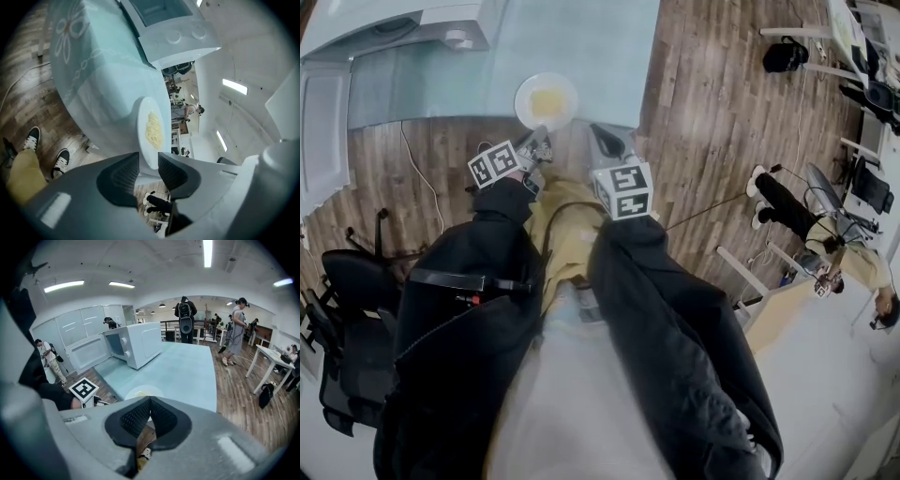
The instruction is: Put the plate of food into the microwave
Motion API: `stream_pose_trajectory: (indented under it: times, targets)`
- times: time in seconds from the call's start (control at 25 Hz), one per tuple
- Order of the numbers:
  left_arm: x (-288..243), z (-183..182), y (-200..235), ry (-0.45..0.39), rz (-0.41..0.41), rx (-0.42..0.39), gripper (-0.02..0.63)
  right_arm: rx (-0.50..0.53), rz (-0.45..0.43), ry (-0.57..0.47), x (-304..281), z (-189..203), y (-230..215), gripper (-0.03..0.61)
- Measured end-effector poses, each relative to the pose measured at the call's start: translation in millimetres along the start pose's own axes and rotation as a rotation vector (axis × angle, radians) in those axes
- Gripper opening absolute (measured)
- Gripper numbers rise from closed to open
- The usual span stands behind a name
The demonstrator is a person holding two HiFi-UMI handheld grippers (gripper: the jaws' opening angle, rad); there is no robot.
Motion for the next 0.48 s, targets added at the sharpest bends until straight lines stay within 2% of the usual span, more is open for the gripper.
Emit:
stream_pose_trajectory:
  times: [0.2, 0.48]
  targets:
    - [-7.4, -3.9, 6.0, -0.041, 0.047, 0.063, 0.048, -0.013, 0.021, 0.010, 5.5, 7.1, -8.5, -0.002]
    - [-3.0, -3.0, 4.5, -0.084, 0.163, 0.141, 0.014, -0.015, 0.004, 0.009, 2.8, 8.6, -6.8, -0.002]
Point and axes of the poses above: the fingertips, and each gripper's own axes: x backward along the fingers, y to its left, z out of its underside, the point moved 6 cm from there along x, backward along the fingers, and after that the axes turned 4 degrees about x, right-handed, at the moved point
